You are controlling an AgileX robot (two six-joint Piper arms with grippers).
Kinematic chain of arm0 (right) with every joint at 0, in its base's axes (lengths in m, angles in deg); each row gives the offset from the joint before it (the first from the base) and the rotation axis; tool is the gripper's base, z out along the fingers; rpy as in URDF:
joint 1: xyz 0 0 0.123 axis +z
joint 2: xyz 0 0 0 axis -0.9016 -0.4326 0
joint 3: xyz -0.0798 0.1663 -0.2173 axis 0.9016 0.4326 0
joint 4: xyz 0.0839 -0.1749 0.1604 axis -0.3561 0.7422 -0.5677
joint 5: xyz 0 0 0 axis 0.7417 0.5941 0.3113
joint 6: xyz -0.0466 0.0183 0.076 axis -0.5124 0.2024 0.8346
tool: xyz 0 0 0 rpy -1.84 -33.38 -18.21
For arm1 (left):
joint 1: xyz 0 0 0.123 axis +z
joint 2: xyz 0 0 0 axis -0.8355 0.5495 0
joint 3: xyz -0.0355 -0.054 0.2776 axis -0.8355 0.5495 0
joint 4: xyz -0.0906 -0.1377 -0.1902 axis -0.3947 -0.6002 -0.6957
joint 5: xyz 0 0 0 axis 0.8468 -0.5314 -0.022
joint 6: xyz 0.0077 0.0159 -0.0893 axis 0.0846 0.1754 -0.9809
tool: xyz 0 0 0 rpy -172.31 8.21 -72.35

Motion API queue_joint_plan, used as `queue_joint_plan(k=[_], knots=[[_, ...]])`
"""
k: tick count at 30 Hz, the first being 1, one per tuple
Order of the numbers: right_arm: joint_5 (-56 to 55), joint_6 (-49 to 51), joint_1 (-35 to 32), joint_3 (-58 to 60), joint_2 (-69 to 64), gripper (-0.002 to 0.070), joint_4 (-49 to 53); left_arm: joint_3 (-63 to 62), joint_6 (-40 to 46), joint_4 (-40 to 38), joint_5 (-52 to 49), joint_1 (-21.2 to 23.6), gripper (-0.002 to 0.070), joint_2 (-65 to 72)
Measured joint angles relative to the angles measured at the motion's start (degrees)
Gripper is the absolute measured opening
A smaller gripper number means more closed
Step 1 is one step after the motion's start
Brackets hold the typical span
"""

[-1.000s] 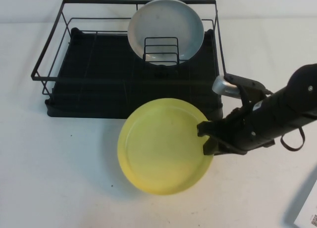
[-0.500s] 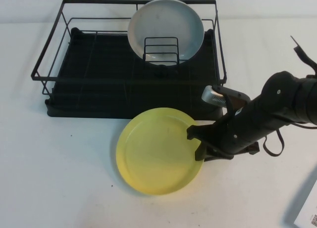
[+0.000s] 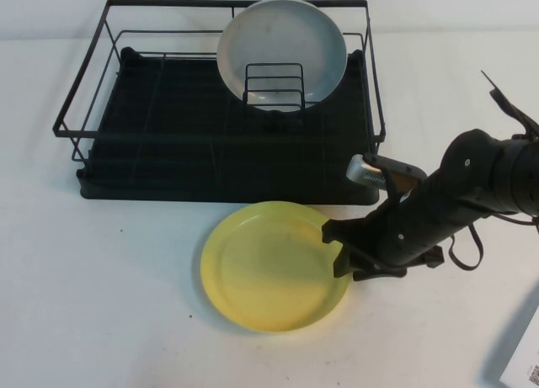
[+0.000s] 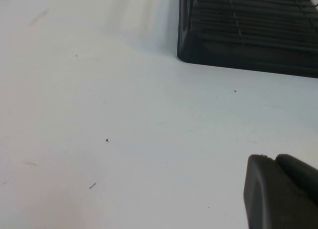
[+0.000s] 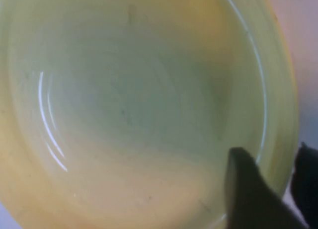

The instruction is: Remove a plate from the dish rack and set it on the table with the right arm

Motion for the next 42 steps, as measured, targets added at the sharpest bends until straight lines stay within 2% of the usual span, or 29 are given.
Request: queue_joint_plan(k=[2,5,9,12,20,22,32,37,42], knots=[[0.0,0.0,0.0,0.0,0.0,0.0258,0.25,0.0,0.0,0.0,0.0,0.0,-0.0004,0.0],[0.0,0.0,0.0,0.0,0.0,0.0354,0.86,0.0,0.0,0.0,0.0,0.0,-0.0004,0.0],[0.48,0.0,0.0,0.0,1.37,0.0379,2.16,0.0,0.0,0.0,0.0,0.0,-0.0004,0.0],[2.45,0.0,0.0,0.0,4.37,0.0329,4.36,0.0,0.0,0.0,0.0,0.0,-0.0004,0.0],[10.47,0.0,-0.22,0.0,18.78,0.0054,11.41,0.0,0.0,0.0,0.0,0.0,-0.0004,0.0],[12.35,0.0,-0.22,0.0,22.58,0.0015,13.2,0.0,0.0,0.0,0.0,0.0,-0.0004,0.0],[19.76,0.08,-0.22,6.58,42.73,-0.0017,16.38,0.0,0.0,0.0,0.0,0.0,-0.0004,0.0],[26.96,-0.03,-0.22,7.53,48.22,-0.0018,18.14,0.0,0.0,0.0,0.0,0.0,-0.0004,0.0],[26.03,-4.29,-0.22,9.92,49.38,-0.0018,19.79,0.0,0.0,0.0,0.0,0.0,-0.0004,0.0]])
